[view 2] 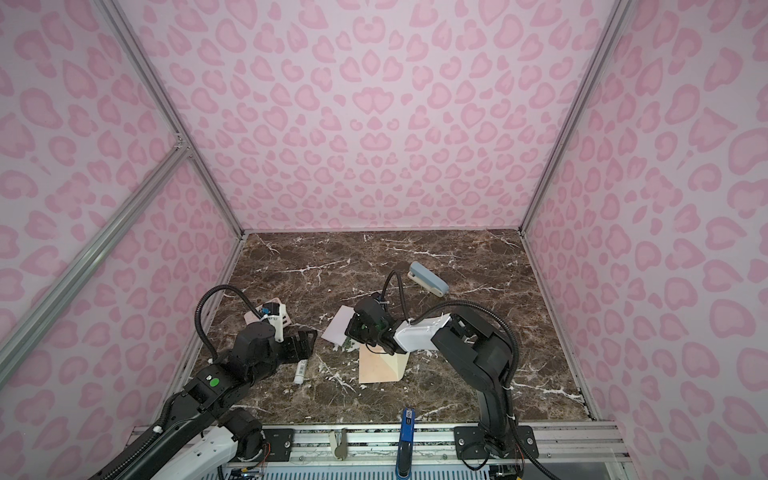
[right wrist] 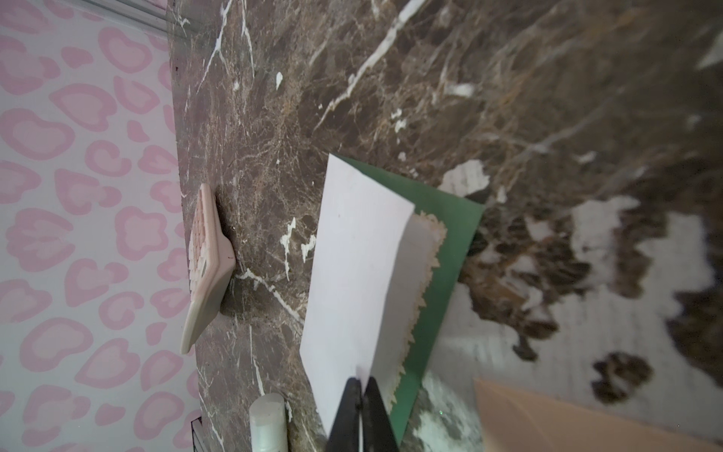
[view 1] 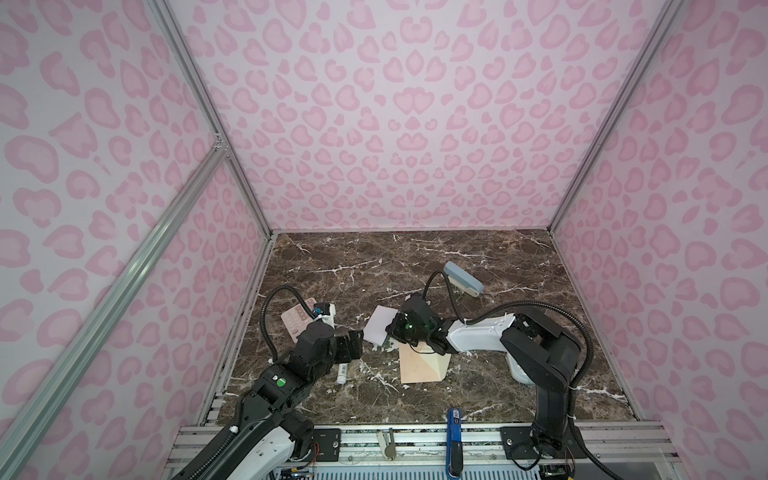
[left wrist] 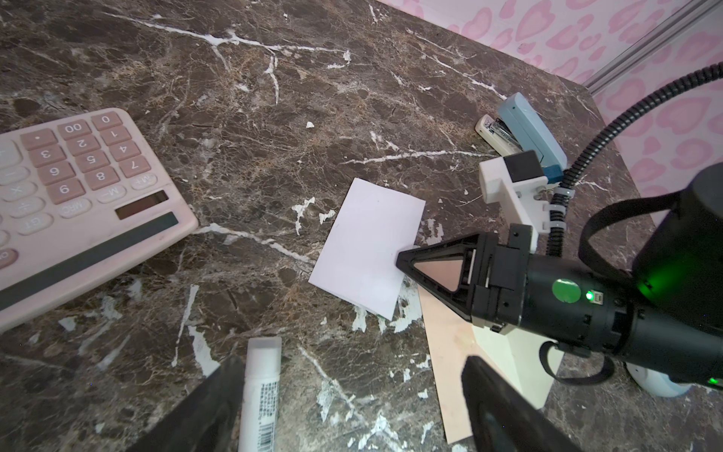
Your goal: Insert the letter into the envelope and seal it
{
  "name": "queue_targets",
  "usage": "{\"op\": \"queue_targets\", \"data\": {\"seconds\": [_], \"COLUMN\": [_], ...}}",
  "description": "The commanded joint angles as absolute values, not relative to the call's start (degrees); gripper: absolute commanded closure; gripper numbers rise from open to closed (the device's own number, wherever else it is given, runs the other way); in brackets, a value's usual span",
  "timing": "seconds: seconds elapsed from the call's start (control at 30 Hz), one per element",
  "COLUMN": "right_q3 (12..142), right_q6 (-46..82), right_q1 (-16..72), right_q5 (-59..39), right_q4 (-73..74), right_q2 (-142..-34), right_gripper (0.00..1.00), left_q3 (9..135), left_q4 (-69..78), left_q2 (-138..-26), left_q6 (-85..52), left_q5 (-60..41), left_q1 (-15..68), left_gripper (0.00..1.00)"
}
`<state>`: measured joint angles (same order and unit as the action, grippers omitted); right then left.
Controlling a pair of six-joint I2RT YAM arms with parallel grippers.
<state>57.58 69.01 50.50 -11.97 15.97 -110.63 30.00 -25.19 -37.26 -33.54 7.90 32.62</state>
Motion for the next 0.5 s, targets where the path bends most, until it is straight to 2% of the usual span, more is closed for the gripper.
{"op": "queue_targets", "data": {"seconds": [0.0, 0.47], "right_q3": [57.1, 57.5], "right_q6": [69.2, 65.0], "right_q1": [50.5, 50.5], "right_q5": [-11.5, -11.3], "right_q4": [18.2, 15.8], "right_q2": [-110.7, -105.5], "right_gripper": [0.95, 0.98], "left_q3": [30.0, 29.6], "left_q4": [-23.7, -22.8], "left_q2": [-37.2, -35.8], "left_q6": [-33.9, -34.2], "left_q5": [7.8, 6.4], "left_q1": [32.5, 32.1], "left_gripper": [0.10, 0.09]}}
